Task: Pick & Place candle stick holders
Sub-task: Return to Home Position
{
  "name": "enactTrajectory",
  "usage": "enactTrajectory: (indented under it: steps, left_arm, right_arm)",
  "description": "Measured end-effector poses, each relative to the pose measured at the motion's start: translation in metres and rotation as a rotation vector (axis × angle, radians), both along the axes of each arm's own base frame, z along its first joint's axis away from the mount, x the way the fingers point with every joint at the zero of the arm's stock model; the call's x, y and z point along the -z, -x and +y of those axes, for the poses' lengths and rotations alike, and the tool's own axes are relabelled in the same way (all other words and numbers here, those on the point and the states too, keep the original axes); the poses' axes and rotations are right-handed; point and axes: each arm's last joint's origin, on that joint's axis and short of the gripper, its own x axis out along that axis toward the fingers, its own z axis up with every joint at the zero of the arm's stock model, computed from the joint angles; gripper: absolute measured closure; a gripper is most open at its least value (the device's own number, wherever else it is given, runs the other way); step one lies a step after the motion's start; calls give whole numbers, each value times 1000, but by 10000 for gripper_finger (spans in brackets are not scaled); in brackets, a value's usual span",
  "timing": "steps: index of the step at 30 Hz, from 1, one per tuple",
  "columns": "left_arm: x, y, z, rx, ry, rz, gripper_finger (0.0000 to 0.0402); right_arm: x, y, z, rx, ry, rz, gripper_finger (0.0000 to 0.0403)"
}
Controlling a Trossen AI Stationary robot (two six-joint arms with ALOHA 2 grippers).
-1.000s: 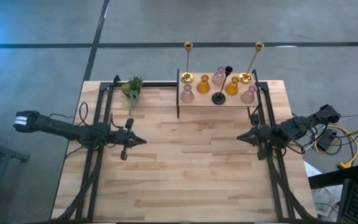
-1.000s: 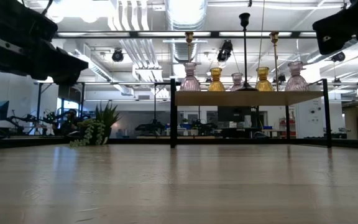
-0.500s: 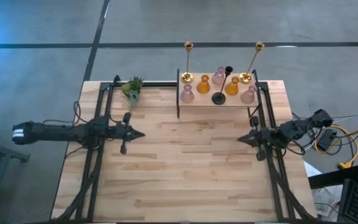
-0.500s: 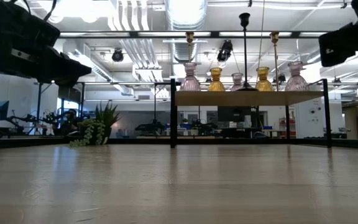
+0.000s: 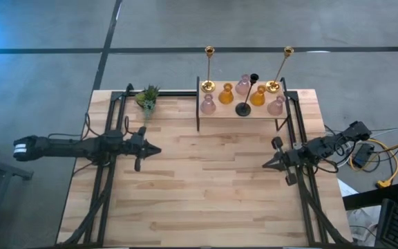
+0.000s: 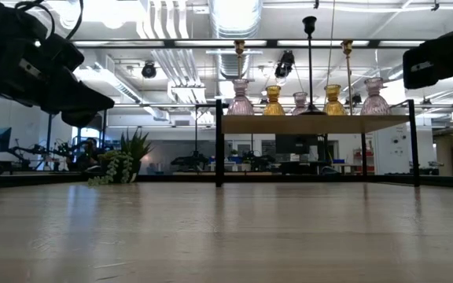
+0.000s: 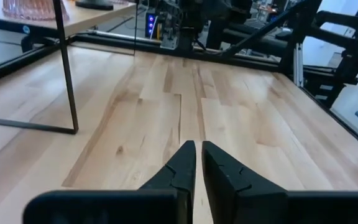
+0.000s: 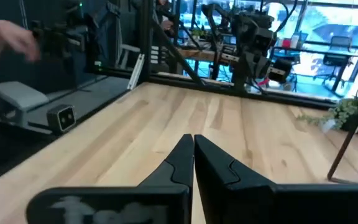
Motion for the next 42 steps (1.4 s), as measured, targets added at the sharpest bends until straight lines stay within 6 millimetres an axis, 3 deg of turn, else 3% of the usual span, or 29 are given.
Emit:
enactTrajectory:
  steps: [9,18,28,36,42]
  left_arm:
    - [0,0,0,-1,2,5,372]
    - [0,0,0,-2,2,1,369]
    - [0,0,0,-3,2,5,367]
    - [0,0,0,-3,2,6,367]
    - [0,0,0,-3,2,6,367]
  right_arm:
    - [0,0,0,10,-193,55,394]
    - [1,-2,-6,-50,-132,28,394]
    - [-1,-6,-40,205,-125,-29,394]
    - [-2,-6,-41,224,-254,-19,394]
    - [-1,-6,-42,224,-172,-24,394]
